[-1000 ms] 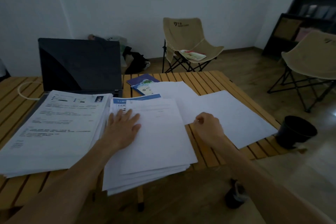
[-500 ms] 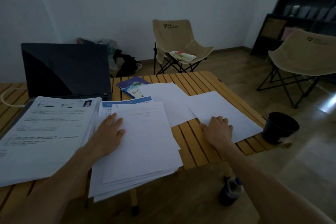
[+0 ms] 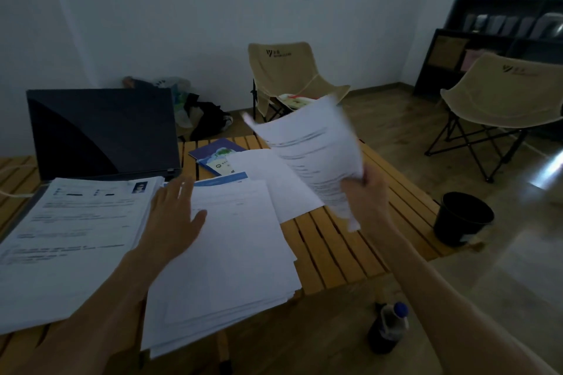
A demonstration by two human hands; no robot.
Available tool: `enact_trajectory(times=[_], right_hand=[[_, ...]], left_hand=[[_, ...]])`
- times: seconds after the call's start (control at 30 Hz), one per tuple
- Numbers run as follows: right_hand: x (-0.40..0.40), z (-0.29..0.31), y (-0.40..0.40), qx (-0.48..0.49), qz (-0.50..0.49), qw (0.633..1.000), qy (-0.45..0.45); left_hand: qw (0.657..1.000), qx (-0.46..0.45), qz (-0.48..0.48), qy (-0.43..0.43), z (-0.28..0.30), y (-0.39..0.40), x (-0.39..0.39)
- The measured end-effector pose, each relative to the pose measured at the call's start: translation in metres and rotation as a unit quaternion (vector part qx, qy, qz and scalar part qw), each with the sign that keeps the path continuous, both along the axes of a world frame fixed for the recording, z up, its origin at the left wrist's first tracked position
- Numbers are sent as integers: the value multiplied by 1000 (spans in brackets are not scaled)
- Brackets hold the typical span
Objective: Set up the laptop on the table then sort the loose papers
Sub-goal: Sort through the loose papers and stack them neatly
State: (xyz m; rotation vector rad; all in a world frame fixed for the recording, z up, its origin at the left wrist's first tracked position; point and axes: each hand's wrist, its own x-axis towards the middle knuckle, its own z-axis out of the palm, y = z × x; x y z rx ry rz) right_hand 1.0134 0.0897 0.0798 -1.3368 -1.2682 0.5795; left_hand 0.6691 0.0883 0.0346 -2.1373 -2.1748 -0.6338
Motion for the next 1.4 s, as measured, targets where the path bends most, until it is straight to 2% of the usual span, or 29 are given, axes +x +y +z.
enact_trajectory(times=[0.03,0.07,0.1,0.13,0.23,0.37,0.53,0.67,0.73,0.8,0.87,0.93,1.03,1.13,1.17,1.2,1.27,1.33,1.4], right_hand=[[2,1,2,-5,1,990,139],[7,-4,7,-29,-1,965,262],[11,-8,9,-65,5,944,323],[14,-11,10,-101,14,939,329],[10,-15,1,-124,47,969,207],[4,-22,-1,-119,46,986,104],[-8,-28,-3,-142,60,986,69],[-27,-29,-5,-162,102,980,60],[-39,-28,-3,-182,140,972,51],[-55,-26,-1,-206,184,961,8],[-75,-27,-1,-227,215,949,-33],[-93,-31,1,-244,236,939,-49],[-110,-35,5,-289,254,921,-57],[-103,-31,30,-312,144,936,-69],[-93,-30,44,-297,93,944,-112],[-82,-30,60,-290,54,938,-184],[-58,-33,90,-328,20,882,-338],[-42,-39,110,-391,26,825,-407],[-34,-43,121,-413,20,802,-431]], left_hand=[[1000,10,0,-15,3,0,1],[999,15,1,-33,4,-2,2],[999,20,0,-46,4,-3,3],[998,25,-3,-52,3,-5,3],[999,20,-3,-43,-2,-7,-3],[999,-32,11,-14,-12,-7,-15],[991,-125,-2,38,-22,-10,-21],[989,-147,-8,-8,-25,-9,-25],[988,-142,-12,-59,-25,-11,-25],[986,-81,3,-143,-20,-12,-25],[985,3,23,-170,-13,-12,-21],[996,5,7,-84,-9,-9,-17],[990,-130,-1,46,-25,-7,-12],[986,-154,-8,62,-38,-10,-14],[986,-153,-14,62,-40,-12,-15],[985,-157,-15,62,-42,-12,-16],[984,-165,-9,60,-42,-11,-18],[983,-172,-2,57,-39,-10,-17],[983,-177,0,57,-38,-9,-15]])
